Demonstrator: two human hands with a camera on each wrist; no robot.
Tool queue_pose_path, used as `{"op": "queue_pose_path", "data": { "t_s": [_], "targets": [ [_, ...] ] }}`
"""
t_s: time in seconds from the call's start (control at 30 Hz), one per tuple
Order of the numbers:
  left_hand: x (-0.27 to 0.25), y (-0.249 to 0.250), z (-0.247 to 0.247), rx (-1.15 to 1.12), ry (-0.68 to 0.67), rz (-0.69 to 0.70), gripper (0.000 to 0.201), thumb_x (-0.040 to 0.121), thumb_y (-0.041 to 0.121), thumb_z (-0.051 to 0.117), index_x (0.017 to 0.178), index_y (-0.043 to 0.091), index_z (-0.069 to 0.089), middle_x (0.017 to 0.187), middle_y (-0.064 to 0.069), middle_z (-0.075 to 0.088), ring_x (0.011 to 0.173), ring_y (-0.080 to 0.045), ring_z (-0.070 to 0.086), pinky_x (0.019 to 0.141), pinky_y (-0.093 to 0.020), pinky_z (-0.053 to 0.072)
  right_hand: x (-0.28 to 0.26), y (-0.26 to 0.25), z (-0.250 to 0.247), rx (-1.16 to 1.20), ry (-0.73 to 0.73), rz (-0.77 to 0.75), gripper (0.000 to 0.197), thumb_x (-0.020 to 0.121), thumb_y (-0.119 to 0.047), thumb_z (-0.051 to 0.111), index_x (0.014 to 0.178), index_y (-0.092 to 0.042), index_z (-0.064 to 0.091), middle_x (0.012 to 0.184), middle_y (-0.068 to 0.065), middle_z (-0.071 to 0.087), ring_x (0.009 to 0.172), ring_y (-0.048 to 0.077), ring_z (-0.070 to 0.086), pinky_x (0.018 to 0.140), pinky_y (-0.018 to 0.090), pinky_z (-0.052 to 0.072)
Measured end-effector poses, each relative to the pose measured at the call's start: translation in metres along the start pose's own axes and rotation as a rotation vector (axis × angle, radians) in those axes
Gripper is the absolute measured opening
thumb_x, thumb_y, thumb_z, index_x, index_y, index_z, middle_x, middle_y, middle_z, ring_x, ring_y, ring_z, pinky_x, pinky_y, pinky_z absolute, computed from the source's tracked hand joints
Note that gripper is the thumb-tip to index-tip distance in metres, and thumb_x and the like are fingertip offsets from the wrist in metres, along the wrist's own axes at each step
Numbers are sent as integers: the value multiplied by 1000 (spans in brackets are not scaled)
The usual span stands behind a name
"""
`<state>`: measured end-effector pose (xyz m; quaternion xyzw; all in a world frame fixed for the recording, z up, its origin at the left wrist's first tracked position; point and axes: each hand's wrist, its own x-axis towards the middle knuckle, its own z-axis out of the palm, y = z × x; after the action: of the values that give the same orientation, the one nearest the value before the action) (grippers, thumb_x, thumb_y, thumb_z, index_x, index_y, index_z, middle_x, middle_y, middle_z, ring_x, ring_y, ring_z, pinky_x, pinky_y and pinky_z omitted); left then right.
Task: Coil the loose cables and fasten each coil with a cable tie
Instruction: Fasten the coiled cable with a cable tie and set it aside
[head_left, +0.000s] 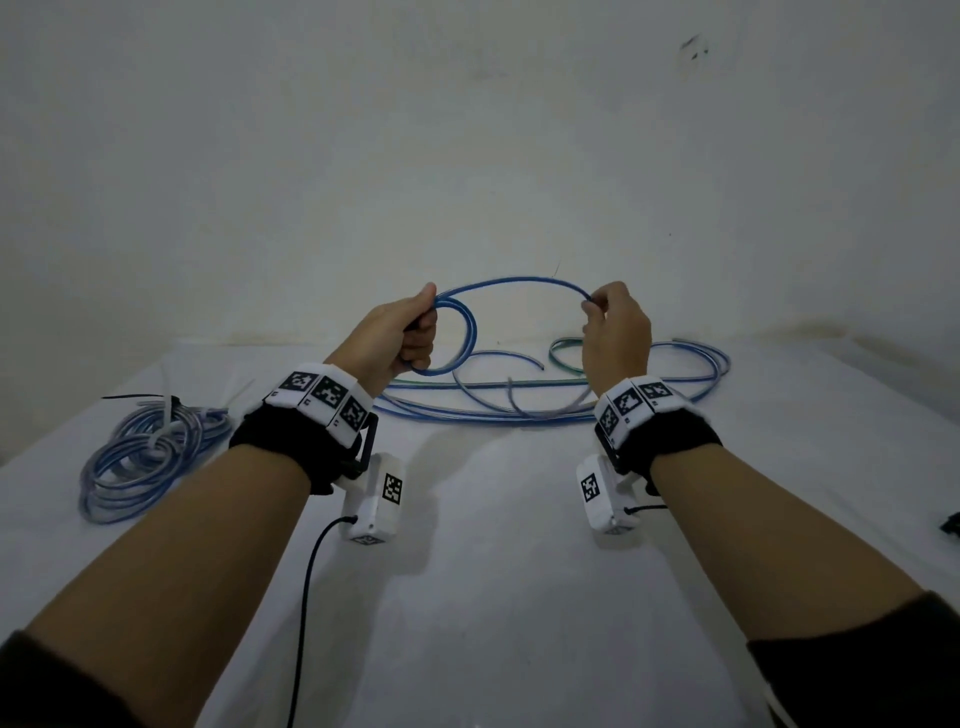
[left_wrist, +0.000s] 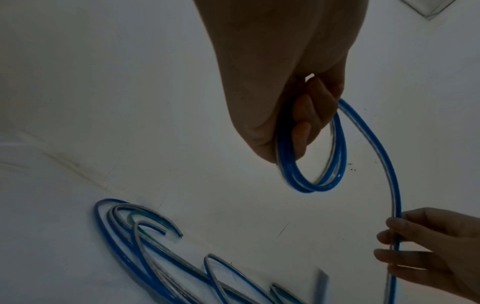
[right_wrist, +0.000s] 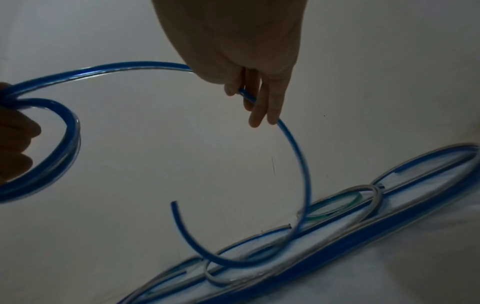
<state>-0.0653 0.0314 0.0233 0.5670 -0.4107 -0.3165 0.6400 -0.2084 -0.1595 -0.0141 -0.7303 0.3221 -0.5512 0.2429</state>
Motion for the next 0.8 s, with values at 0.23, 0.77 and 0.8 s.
{"op": "queue_pose_path", "data": {
  "t_s": [0.23,0.77,0.8],
  "targets": [
    [3,7,0,-384,-80,74,34,100,28,25,71,17,39,49,9,33,44,-8,31,49,-20,34,4,-6,5,-45,-104,-228,19,92,-6,49,93,3,65,88,21,63,81,32,55,73,28,36],
    [15,-29,26,409,197,310,14,102,14,28,96,5,37,93,-13,67,81,-19,66,81,-31,53,-35,-34,21,-105,-743,-479,15,85,-2,53,91,-5,66,85,10,66,70,17,49,67,24,32],
    [14,-32,25,521,187,292,15,101,16,29,94,5,37,92,-12,68,84,-22,67,83,-36,53,-36,-35,19,-87,-730,-484,11,84,-1,55,91,-2,64,83,12,65,69,18,48,66,24,31]
  ]
}}
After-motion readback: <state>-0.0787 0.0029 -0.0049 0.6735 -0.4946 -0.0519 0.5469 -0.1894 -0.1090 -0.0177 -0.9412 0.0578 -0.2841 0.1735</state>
